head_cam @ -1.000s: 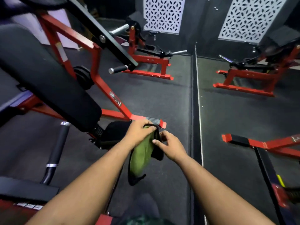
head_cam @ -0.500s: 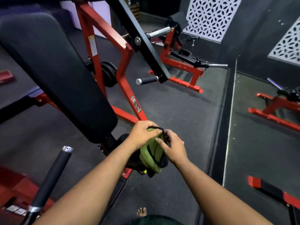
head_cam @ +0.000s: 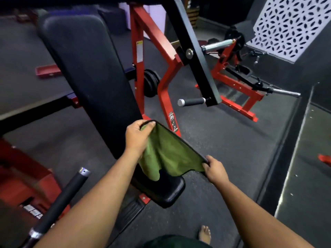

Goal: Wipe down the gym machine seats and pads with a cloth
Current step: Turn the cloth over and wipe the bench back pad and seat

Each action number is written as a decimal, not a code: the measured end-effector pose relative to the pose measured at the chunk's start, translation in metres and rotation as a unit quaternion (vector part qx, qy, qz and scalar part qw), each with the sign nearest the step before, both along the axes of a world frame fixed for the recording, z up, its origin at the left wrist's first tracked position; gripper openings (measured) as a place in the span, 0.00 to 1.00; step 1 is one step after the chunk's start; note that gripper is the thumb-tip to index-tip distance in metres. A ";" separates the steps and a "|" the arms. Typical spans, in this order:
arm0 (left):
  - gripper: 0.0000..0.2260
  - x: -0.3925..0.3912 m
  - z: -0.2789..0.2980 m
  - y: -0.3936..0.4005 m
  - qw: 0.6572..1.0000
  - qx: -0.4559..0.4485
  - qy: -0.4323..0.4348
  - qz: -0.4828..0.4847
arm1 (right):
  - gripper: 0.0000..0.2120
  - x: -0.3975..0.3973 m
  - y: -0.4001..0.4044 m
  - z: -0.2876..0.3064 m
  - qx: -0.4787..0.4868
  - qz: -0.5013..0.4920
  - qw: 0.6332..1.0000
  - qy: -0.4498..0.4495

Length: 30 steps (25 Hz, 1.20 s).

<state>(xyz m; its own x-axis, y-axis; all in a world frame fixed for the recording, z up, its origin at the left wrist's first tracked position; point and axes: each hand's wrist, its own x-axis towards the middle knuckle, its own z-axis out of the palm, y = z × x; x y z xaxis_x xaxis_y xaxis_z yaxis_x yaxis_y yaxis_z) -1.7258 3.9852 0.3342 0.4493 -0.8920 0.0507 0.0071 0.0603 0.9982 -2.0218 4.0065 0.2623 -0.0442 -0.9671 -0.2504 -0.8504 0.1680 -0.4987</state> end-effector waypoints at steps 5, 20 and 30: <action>0.10 -0.008 -0.044 -0.002 0.987 0.116 -0.101 0.047 | 0.05 0.031 -0.046 0.004 0.005 0.138 0.958 -0.252; 0.12 -0.141 -0.049 0.012 0.963 0.173 -0.147 0.146 | 0.06 0.038 -0.114 0.040 0.284 0.193 0.817 -0.463; 0.12 -0.119 -0.026 0.051 0.920 0.171 -0.340 0.094 | 0.07 0.045 -0.099 0.044 0.196 0.310 0.832 -0.417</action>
